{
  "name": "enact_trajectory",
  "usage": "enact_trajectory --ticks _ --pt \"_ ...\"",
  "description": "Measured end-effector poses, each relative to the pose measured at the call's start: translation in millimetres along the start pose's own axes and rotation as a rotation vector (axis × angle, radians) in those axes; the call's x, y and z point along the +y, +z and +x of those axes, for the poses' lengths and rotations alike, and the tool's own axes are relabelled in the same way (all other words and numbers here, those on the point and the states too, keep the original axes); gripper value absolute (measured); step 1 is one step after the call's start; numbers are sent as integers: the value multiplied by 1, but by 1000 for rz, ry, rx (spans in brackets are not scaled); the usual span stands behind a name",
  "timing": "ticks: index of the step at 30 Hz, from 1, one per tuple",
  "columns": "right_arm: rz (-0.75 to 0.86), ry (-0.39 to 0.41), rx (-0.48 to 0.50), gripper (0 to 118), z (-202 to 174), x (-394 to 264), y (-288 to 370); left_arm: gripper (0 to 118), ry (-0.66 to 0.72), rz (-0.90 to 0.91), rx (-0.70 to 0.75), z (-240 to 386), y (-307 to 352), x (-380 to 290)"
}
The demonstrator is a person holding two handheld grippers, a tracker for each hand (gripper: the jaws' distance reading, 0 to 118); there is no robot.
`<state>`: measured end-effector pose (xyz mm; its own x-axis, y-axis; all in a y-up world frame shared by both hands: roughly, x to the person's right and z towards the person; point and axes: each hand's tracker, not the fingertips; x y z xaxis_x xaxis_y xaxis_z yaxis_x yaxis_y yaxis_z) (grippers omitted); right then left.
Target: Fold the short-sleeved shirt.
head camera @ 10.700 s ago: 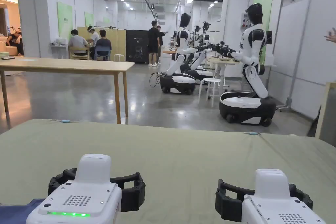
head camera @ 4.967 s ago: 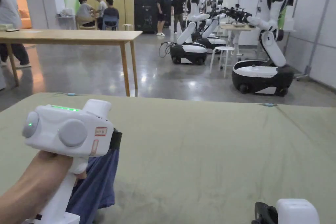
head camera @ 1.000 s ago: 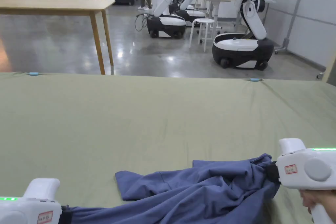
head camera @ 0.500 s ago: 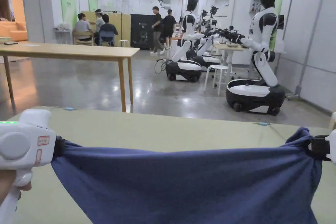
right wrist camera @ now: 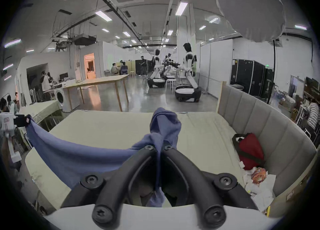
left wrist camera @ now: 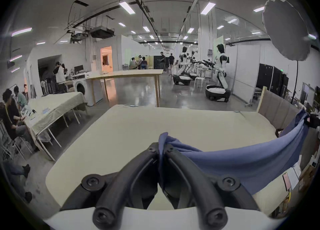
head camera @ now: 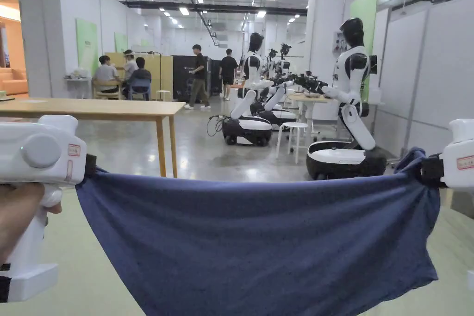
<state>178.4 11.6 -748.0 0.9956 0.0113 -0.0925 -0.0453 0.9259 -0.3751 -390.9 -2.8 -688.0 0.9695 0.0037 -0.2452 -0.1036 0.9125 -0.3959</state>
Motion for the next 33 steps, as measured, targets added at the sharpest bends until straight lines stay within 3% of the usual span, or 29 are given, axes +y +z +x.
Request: enact_trajectory --ticks 8,13,20,27,33 --pt "6 18 -38 4 -4 53 -50 1 -27 40 42 17 -35 54" --pt "21 -33 -54 4 -4 92 -96 1 -34 57 65 30 -73 91" --pt "12 -7 -98 4 -12 122 -163 1 -52 74 109 44 -122 111" --pt "-56 21 -105 5 -21 81 -225 1 -57 19 137 52 -176 81" --pt "-184 31 -107 5 -22 5 -239 1 -57 -99 99 50 -195 11"
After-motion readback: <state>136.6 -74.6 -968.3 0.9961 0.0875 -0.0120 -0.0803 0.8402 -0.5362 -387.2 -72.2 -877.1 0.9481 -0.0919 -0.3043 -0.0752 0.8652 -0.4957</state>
